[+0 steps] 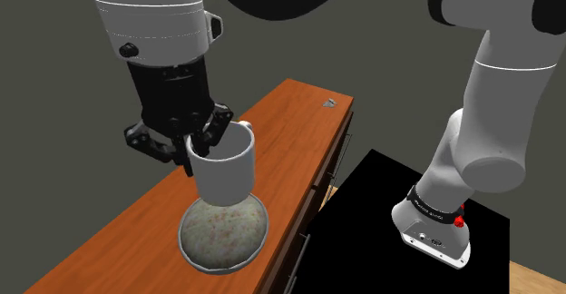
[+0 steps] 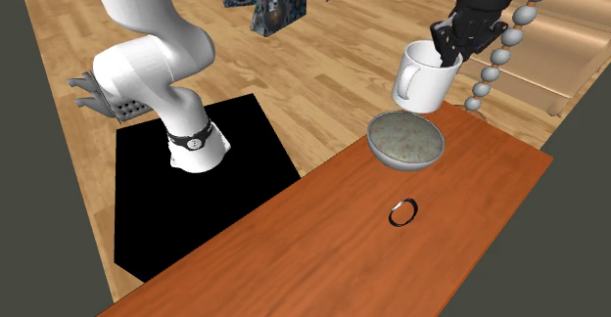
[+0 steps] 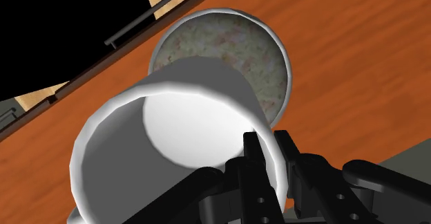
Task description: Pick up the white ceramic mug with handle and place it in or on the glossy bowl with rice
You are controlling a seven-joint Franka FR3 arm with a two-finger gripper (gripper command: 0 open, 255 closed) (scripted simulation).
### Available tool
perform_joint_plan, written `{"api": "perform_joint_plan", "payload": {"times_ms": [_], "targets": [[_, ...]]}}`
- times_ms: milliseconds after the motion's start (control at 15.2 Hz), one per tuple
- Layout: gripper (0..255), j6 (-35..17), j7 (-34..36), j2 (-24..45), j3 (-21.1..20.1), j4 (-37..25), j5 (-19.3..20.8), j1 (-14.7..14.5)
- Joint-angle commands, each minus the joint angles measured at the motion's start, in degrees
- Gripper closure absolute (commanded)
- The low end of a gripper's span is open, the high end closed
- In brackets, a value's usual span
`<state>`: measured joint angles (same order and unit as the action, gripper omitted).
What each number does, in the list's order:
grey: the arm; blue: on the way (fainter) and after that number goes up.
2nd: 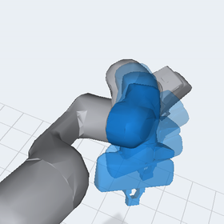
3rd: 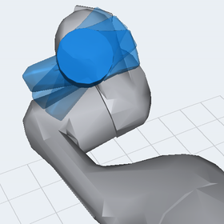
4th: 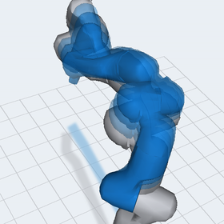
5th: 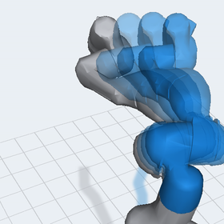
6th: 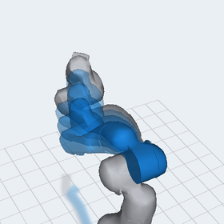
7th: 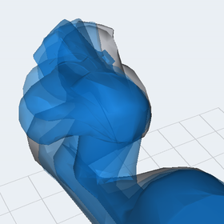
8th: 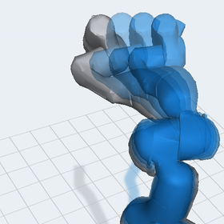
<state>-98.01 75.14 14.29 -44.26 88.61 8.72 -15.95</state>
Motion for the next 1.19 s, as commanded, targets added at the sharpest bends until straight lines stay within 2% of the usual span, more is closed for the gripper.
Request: {"api": "perform_joint_plan", "payload": {"times_ms": [0,990,1122], "targets": [[255,-0.9,0.7,0.6,0.0,0.4,0.5,-0.4],[255,-12.0,1.5,2.0,0.7,10.6,1.8,0.0],[255,-12.0,1.5,2.0,0.7,10.6,1.8,0.0]]}}
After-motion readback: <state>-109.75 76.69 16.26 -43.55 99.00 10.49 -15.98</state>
